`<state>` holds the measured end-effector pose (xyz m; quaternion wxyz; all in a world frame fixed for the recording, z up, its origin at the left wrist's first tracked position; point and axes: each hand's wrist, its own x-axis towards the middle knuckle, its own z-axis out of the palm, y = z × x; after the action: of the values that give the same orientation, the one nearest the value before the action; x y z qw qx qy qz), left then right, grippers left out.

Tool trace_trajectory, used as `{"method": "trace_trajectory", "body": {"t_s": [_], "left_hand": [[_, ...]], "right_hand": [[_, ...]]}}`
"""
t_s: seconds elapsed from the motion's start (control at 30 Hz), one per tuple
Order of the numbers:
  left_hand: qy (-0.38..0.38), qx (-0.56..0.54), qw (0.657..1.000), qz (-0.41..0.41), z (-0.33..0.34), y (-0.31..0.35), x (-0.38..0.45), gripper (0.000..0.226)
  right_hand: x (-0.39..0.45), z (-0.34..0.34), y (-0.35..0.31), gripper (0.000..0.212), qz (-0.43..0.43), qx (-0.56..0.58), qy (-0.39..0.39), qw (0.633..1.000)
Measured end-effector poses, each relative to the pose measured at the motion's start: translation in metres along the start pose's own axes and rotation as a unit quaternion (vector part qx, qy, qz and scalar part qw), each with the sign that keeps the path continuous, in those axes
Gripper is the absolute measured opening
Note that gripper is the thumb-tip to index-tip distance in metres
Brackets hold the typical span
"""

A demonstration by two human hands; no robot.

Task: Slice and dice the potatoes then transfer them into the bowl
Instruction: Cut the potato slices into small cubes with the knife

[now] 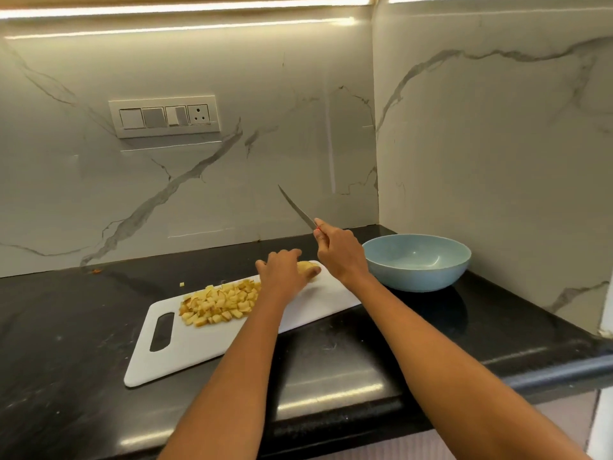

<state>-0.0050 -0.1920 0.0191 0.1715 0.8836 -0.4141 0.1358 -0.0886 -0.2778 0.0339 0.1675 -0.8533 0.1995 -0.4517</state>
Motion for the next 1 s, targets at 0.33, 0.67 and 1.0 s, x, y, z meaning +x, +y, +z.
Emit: {"method": "trace_trajectory", "body": {"t_s": [0.33,0.67,1.0], "left_hand": [[-0.017,-0.067,0.998,0.005,0.009,-0.005,0.017,0.053],[0.041,-0.161,0.986,0.005,0.005,-0.009,0.017,0.052],[0.107,-0.242,0.964,-0.013,-0.011,-0.012,-0.005,0.05]], "right_hand": [[0.008,0.004,0.007,0.039,-0.052,-0.033,0.007,0.998],[0.007,0.002,0.008,0.035,-0.025,-0.033,0.008,0.999],[0.005,-0.005,0.0,0.035,0.069,0.022,0.015,0.997]]}}
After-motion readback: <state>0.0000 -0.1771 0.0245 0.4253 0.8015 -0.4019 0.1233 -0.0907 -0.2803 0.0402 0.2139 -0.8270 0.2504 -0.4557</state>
